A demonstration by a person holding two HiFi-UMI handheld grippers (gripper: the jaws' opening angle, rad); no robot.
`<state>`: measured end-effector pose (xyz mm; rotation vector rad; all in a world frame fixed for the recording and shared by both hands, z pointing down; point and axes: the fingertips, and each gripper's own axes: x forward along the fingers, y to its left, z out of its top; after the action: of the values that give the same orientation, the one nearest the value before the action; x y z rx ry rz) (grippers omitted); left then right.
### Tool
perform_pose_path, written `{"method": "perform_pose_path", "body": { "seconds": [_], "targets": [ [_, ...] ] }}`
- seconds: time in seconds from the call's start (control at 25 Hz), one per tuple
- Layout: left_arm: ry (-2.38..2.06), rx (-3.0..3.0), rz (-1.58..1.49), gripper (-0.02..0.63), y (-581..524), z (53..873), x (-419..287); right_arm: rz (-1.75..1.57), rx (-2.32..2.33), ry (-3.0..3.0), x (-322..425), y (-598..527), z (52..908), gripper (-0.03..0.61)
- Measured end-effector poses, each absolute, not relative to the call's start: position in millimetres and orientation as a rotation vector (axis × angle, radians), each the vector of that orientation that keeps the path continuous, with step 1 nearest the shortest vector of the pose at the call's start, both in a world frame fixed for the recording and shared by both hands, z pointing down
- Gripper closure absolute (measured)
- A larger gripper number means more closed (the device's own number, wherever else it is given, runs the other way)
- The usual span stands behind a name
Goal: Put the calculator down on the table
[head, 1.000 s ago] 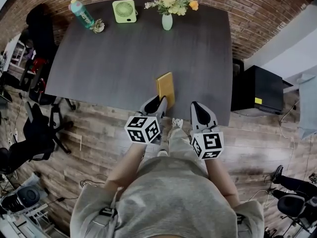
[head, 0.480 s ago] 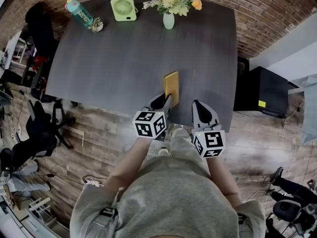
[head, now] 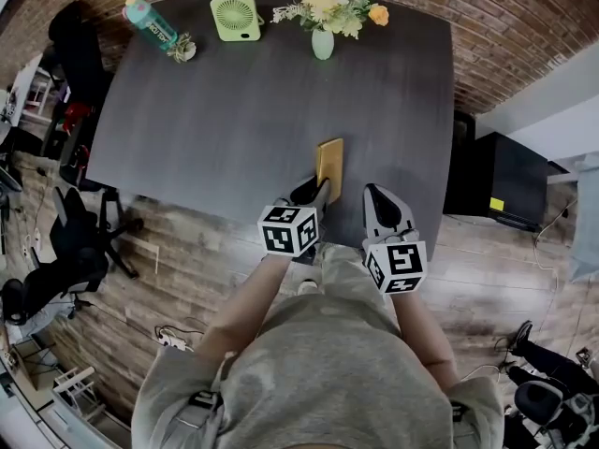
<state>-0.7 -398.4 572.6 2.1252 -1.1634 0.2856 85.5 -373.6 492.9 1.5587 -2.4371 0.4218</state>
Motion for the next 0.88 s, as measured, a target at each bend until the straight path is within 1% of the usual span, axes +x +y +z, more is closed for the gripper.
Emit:
{"method": "perform_pose_path", "body": {
  "seconds": [0.88],
  "targets": [
    [-1.164, 2.059, 0.281, 0.526, -431.8, 586.0, 3.8, 0.442, 1.565, -2.419, 97.8, -380.7, 500.2, 0.577]
  ]
}}
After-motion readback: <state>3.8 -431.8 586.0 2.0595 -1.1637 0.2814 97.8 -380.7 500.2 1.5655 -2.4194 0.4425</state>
